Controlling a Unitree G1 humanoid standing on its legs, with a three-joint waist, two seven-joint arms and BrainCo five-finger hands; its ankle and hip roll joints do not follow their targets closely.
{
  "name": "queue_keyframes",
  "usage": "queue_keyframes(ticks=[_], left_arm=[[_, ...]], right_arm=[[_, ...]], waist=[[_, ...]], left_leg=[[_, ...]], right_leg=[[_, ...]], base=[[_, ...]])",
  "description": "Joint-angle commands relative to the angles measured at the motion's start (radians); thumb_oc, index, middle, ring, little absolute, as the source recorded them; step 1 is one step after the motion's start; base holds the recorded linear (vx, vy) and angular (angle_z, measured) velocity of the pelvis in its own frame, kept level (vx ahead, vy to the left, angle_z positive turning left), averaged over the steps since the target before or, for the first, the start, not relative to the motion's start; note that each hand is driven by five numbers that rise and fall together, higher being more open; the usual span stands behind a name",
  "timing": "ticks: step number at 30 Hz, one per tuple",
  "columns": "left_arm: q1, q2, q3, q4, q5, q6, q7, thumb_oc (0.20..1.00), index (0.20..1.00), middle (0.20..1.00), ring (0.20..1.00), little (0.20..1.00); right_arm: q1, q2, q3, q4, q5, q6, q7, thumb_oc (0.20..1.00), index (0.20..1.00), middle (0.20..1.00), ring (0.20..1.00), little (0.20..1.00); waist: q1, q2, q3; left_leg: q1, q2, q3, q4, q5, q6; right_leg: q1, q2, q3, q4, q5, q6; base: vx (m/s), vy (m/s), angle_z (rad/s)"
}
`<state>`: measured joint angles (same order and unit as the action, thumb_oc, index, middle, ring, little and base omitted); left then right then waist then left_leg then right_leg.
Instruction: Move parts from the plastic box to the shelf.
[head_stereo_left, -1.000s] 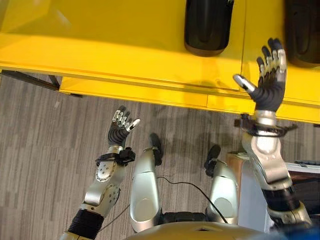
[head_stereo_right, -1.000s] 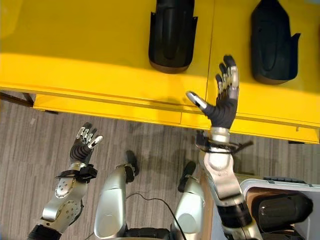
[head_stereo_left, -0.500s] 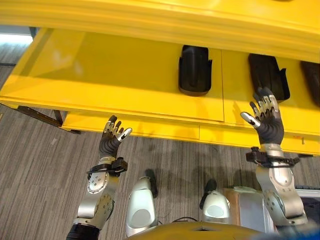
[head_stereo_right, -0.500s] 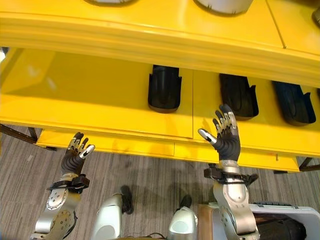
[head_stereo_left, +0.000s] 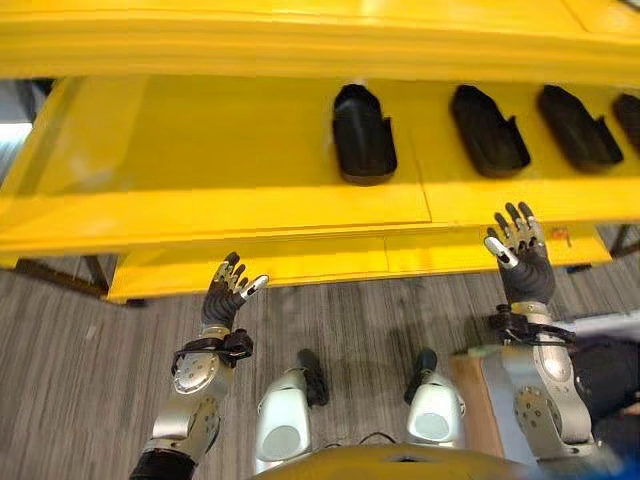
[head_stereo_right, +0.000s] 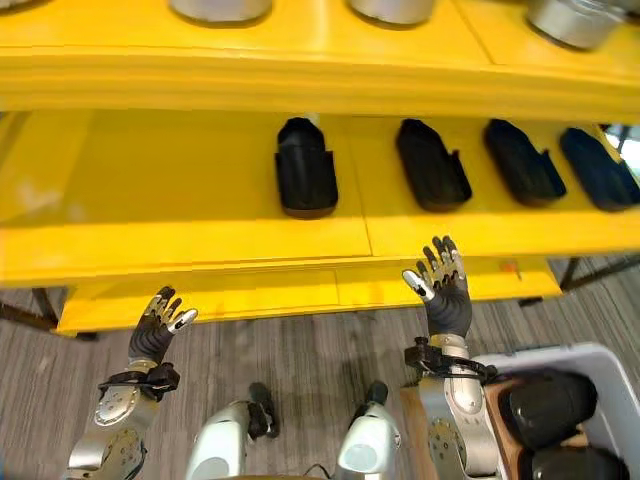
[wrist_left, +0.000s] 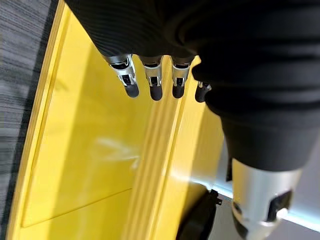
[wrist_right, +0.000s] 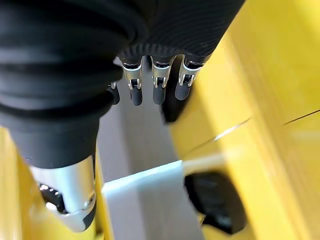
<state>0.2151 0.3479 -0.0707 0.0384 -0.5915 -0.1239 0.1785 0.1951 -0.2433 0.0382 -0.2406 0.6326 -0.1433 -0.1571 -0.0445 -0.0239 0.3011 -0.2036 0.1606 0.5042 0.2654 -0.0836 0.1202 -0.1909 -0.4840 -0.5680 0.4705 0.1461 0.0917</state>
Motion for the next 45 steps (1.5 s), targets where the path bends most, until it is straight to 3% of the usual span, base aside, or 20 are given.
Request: queue_keyframes(ticks=[1, 3, 6, 11, 14, 19, 22, 23, 29, 31, 34, 35, 36, 37, 38, 40, 41, 42, 43, 45], left_arm=[[0.05, 0.038, 0.056, -0.116, -0.023, -0.029, 0.001, 1.0, 1.0, 1.0, 1.0, 1.0], [0.069, 0.036, 0.067, -0.124, -0.033, -0.026, -0.007, 1.0, 1.0, 1.0, 1.0, 1.0], [0.139, 0.002, 0.13, -0.139, -0.019, -0.016, -0.034, 1.0, 1.0, 1.0, 1.0, 1.0], [0.171, -0.028, 0.139, -0.135, -0.013, -0.019, -0.046, 1.0, 1.0, 1.0, 1.0, 1.0], [0.185, -0.048, 0.125, -0.128, -0.002, -0.012, -0.075, 1.0, 1.0, 1.0, 1.0, 1.0], [0.196, -0.07, 0.105, -0.12, 0.015, -0.007, -0.097, 1.0, 1.0, 1.0, 1.0, 1.0], [0.191, -0.071, 0.094, -0.119, 0.022, -0.006, -0.107, 1.0, 1.0, 1.0, 1.0, 1.0], [0.173, -0.066, 0.077, -0.112, 0.029, -0.007, -0.107, 1.0, 1.0, 1.0, 1.0, 1.0], [0.094, -0.055, 0.024, -0.1, 0.044, -0.009, -0.107, 1.0, 1.0, 1.0, 1.0, 1.0], [0.075, -0.055, 0.014, -0.101, 0.04, -0.015, -0.102, 1.0, 1.0, 1.0, 1.0, 1.0], [0.057, -0.059, 0.004, -0.104, 0.037, -0.021, -0.093, 1.0, 1.0, 1.0, 1.0, 1.0], [0.058, -0.061, 0.004, -0.105, 0.035, -0.023, -0.089, 1.0, 1.0, 1.0, 1.0, 1.0], [0.073, -0.064, 0.01, -0.112, 0.037, -0.027, -0.092, 1.0, 1.0, 1.0, 1.0, 1.0], [0.074, -0.064, 0.011, -0.113, 0.037, -0.027, -0.092, 1.0, 1.0, 1.0, 1.0, 1.0], [0.082, -0.066, 0.014, -0.114, 0.039, -0.031, -0.092, 1.0, 1.0, 1.0, 1.0, 1.0], [0.095, -0.074, 0.017, -0.113, 0.043, -0.04, -0.093, 1.0, 1.0, 1.0, 1.0, 1.0], [0.095, -0.074, 0.017, -0.112, 0.043, -0.041, -0.093, 1.0, 1.0, 1.0, 1.0, 1.0], [0.094, -0.076, 0.02, -0.111, 0.043, -0.047, -0.09, 1.0, 1.0, 1.0, 1.0, 1.0], [0.093, -0.079, 0.024, -0.111, 0.041, -0.048, -0.087, 1.0, 1.0, 1.0, 1.0, 1.0], [0.099, -0.083, 0.026, -0.112, 0.03, -0.046, -0.093, 1.0, 1.0, 1.0, 1.0, 1.0]], right_arm=[[-0.053, -0.028, 0.006, -0.036, 0.055, -0.025, 0.047, 1.0, 1.0, 1.0, 1.0, 1.0], [-0.053, -0.031, 0.017, -0.033, 0.072, -0.016, 0.057, 1.0, 1.0, 1.0, 1.0, 1.0], [0.001, -0.047, 0.017, -0.058, 0.116, 0.025, 0.118, 1.0, 1.0, 1.0, 1.0, 1.0], [0.04, -0.053, -0.011, -0.087, 0.142, 0.027, 0.144, 1.0, 1.0, 1.0, 1.0, 1.0], [0.074, -0.051, -0.026, -0.094, 0.162, 0.026, 0.167, 1.0, 1.0, 1.0, 1.0, 1.0], [0.104, -0.06, -0.039, -0.105, 0.176, 0.024, 0.179, 1.0, 1.0, 1.0, 1.0, 1.0], [0.115, -0.065, -0.049, -0.111, 0.18, 0.022, 0.184, 1.0, 1.0, 1.0, 1.0, 1.0], [0.129, -0.069, -0.063, -0.112, 0.181, 0.016, 0.182, 1.0, 1.0, 1.0, 1.0, 1.0], [0.158, -0.083, -0.071, -0.126, 0.194, 0.011, 0.18, 1.0, 1.0, 1.0, 1.0, 1.0], [0.17, -0.091, -0.08, -0.125, 0.193, 0.008, 0.179, 1.0, 1.0, 1.0, 1.0, 1.0], [0.167, -0.095, -0.092, -0.114, 0.186, 0.001, 0.166, 1.0, 1.0, 1.0, 1.0, 1.0], [0.163, -0.095, -0.091, -0.109, 0.185, -0.001, 0.162, 1.0, 1.0, 1.0, 1.0, 1.0], [0.144, -0.096, -0.074, -0.101, 0.185, 0.001, 0.169, 1.0, 1.0, 1.0, 1.0, 1.0], [0.144, -0.096, -0.073, -0.101, 0.185, 0.001, 0.169, 1.0, 1.0, 1.0, 1.0, 1.0], [0.14, -0.099, -0.066, -0.095, 0.182, 0.002, 0.171, 1.0, 1.0, 1.0, 1.0, 1.0], [0.119, -0.106, -0.032, -0.069, 0.177, 0.001, 0.184, 1.0, 1.0, 1.0, 1.0, 1.0], [0.118, -0.106, -0.032, -0.068, 0.177, 0.001, 0.184, 1.0, 1.0, 1.0, 1.0, 1.0], [0.081, -0.113, -0.001, -0.048, 0.178, 0.001, 0.185, 1.0, 1.0, 1.0, 1.0, 1.0], [0.06, -0.114, 0.013, -0.04, 0.182, 0.004, 0.191, 1.0, 1.0, 1.0, 1.0, 1.0], [0.048, -0.115, 0.027, -0.036, 0.191, 0.023, 0.207, 1.0, 1.0, 1.0, 1.0, 1.0]], waist=[[0.006, -0.008, -0.038], [0.015, -0.01, -0.044], [0.033, -0.031, -0.085], [0.008, -0.001, -0.113], [-0.029, 0.039, -0.124], [-0.059, 0.089, -0.121], [-0.076, 0.108, -0.115], [-0.1, 0.123, -0.106], [-0.151, 0.136, -0.079], [-0.152, 0.126, -0.069], [-0.148, 0.104, -0.066], [-0.142, 0.097, -0.066], [-0.12, 0.073, -0.068], [-0.12, 0.071, -0.07], [-0.103, 0.064, -0.069], [-0.042, 0.055, -0.062], [-0.042, 0.056, -0.064], [-0.009, 0.055, -0.057], [0.009, 0.061, -0.06], [0.017, 0.066, -0.067]], left_leg=[[0.113, -0.012, -0.018, -0.077, -0.009, -0.099], [0.117, -0.001, 0.004, -0.068, -0.007, -0.104], [0.121, 0.072, 0.091, -0.024, 0.033, -0.161], [0.16, 0.167, 0.166, -0.051, 0.11, -0.228], [0.206, 0.227, 0.21, -0.093, 0.181, -0.282], [0.256, 0.276, 0.239, -0.122, 0.273, -0.342], [0.266, 0.289, 0.237, -0.129, 0.3, -0.353], [0.27, 0.304, 0.233, -0.13, 0.339, -0.364], [0.253, 0.359, 0.204, -0.047, 0.432, -0.382], [0.23, 0.364, 0.129, 0.024, 0.453, -0.382], [0.17, 0.306, 0.016, 0.078, 0.411, -0.36], [0.139, 0.257, -0.033, 0.061, 0.369, -0.343], [0.079, 0.158, -0.136, -0.018, 0.285, -0.292], [0.081, 0.154, -0.134, -0.021, 0.284, -0.29], [0.053, 0.121, -0.19, -0.074, 0.279, -0.28], [-0.015, 0.046, -0.388, -0.19, 0.307, -0.256], [-0.016, 0.047, -0.389, -0.193, 0.309, -0.256], [-0.026, 0.013, -0.539, -0.272, 0.321, -0.274], [-0.027, 0.01, -0.587, -0.302, 0.326, -0.278], [0.024, 0.008, -0.593, -0.318, 0.291, -0.265]], right_leg=[[0.145, -0.052, -0.01, -0.071, 0.028, 0.139], [0.159, -0.049, -0.007, -0.089, 0.041, 0.14], [0.245, 0.032, -0.014, -0.332, 0.003, 0.134], [0.249, 0.112, 0.029, -0.41, -0.044, 0.108], [0.259, 0.181, 0.053, -0.471, -0.103, 0.08], [0.274, 0.248, 0.087, -0.496, -0.142, 0.053], [0.268, 0.265, 0.101, -0.477, -0.167, 0.039], [0.257, 0.284, 0.112, -0.448, -0.196, 0.021], [0.236, 0.338, 0.167, -0.369, -0.286, -0.046], [0.24, 0.36, 0.194, -0.365, -0.304, -0.07], [0.25, 0.381, 0.237, -0.385, -0.313, -0.086], [0.253, 0.384, 0.26, -0.396, -0.309, -0.083], [0.25, 0.374, 0.317, -0.411, -0.292, -0.059], [0.249, 0.371, 0.317, -0.411, -0.292, -0.057], [0.251, 0.369, 0.346, -0.42, -0.286, -0.049], [0.243, 0.364, 0.422, -0.436, -0.251, -0.035], [0.241, 0.365, 0.422, -0.437, -0.249, -0.035], [0.244, 0.376, 0.506, -0.433, -0.258, -0.027], [0.24, 0.387, 0.549, -0.43, -0.264, -0.023], [0.236, 0.405, 0.6, -0.42, -0.265, -0.021]], base=[[-0.04, -0.119, -0.82], [-0.06, -0.153, -0.83], [-0.08, -0.318, -1.27], [0.02, -0.244, -1.03], [0.04, -0.233, -0.6], [0.05, -0.143, -0.35], [0.03, -0.103, -0.16], [0.02, -0.141, -0.22], [0.04, -0.193, -0.09], [0.05, -0.227, -0.35], [0.05, -0.184, -0.51], [0.16, 0.008, -0.52], [0.15, 0.048, -0.54], [0.18, 0.104, -0.76], [0.07, 0.089, -1.06], [0.11, 0.103, -0.93], [0.2, 0.101, -0.78], [0.19, 0.105, -1.48], [0.24, 0.145, -1.55], [0.2, 0.166, -1.89]])
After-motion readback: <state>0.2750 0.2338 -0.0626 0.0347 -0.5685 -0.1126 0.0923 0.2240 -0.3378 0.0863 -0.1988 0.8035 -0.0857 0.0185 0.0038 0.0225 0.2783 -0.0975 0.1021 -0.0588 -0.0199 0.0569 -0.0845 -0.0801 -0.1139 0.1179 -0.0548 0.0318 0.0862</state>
